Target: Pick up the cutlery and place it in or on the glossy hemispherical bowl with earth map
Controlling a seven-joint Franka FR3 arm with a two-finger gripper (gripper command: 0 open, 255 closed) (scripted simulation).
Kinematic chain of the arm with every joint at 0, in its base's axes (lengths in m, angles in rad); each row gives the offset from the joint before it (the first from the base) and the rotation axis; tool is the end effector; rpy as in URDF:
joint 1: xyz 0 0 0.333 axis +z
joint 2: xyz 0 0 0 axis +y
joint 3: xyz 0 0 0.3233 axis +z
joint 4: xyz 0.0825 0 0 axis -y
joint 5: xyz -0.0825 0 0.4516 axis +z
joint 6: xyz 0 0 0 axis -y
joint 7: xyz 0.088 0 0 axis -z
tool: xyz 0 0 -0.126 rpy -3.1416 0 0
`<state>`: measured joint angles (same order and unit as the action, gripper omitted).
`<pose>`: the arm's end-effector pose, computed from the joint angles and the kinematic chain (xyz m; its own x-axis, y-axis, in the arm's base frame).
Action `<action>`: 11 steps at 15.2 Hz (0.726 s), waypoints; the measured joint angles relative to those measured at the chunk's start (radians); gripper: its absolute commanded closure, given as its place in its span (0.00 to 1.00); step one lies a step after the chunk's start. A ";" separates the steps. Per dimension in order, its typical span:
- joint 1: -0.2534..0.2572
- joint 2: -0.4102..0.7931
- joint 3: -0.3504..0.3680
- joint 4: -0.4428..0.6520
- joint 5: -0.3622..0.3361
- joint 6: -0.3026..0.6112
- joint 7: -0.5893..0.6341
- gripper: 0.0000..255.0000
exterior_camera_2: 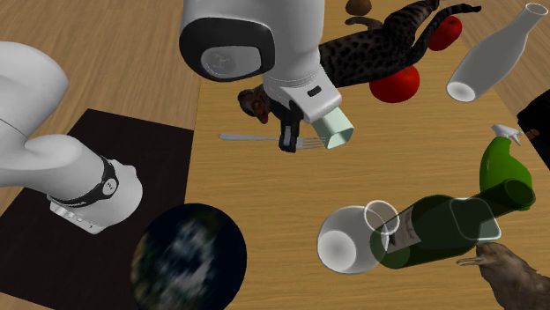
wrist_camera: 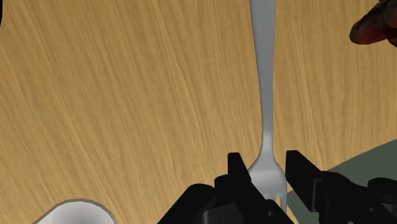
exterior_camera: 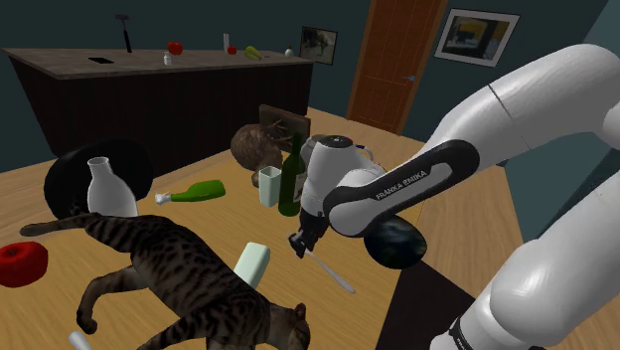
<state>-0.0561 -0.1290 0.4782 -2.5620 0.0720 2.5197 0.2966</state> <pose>0.4534 0.1966 0.2502 0.9950 0.0667 0.0749 0.0676 -0.9977 -0.0092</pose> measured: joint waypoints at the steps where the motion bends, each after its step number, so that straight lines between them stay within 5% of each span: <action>1: 0.002 -0.010 -0.001 0.004 0.006 -0.014 -0.004 1.00; 11: 0.017 -0.121 -0.026 0.055 0.058 -0.169 -0.047 1.00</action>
<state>-0.0388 -0.2501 0.4522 -2.5070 0.1303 2.3509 0.2491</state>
